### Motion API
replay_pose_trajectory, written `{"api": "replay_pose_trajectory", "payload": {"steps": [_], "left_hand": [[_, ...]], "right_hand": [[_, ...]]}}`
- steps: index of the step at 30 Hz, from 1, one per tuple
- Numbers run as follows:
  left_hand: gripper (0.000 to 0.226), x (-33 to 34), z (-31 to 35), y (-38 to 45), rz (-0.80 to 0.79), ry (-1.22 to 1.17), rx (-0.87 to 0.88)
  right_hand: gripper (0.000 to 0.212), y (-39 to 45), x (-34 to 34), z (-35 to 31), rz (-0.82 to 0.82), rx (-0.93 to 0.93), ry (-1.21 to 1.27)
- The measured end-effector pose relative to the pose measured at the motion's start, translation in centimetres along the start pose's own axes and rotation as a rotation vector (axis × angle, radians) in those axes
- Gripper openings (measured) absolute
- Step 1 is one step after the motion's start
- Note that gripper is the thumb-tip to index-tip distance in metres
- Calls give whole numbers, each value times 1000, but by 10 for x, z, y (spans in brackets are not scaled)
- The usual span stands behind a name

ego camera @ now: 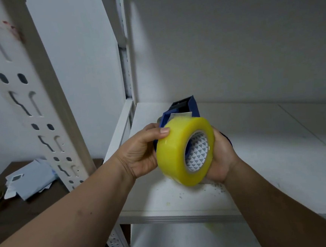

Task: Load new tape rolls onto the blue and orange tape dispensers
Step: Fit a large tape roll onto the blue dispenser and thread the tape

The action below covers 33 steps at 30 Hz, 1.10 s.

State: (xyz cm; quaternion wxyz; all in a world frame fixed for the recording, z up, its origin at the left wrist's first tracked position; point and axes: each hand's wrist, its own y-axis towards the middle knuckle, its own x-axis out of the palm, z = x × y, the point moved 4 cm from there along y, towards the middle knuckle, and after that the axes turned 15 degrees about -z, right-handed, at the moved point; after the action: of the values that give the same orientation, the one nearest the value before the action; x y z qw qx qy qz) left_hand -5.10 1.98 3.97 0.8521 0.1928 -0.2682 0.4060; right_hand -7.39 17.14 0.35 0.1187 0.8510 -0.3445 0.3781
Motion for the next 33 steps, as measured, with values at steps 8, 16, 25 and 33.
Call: {"api": "replay_pose_trajectory", "payload": {"steps": [8,16,25,33], "left_hand": [[59,1,-5,0,-10,-59,-29],[40,7,-9,-4,-82,-130,-69],[96,19,-8,13,194,186,-75],[65,16,14,27,456,299,208]], "right_hand": [[52,-3,-13,-6,98,-50,-135],[65,-26,-45,-41,239,-115,-341],[12,-43,-27,-79,860,-399,-1174],[41,-31,40,-28,316,-448,-1147]]}}
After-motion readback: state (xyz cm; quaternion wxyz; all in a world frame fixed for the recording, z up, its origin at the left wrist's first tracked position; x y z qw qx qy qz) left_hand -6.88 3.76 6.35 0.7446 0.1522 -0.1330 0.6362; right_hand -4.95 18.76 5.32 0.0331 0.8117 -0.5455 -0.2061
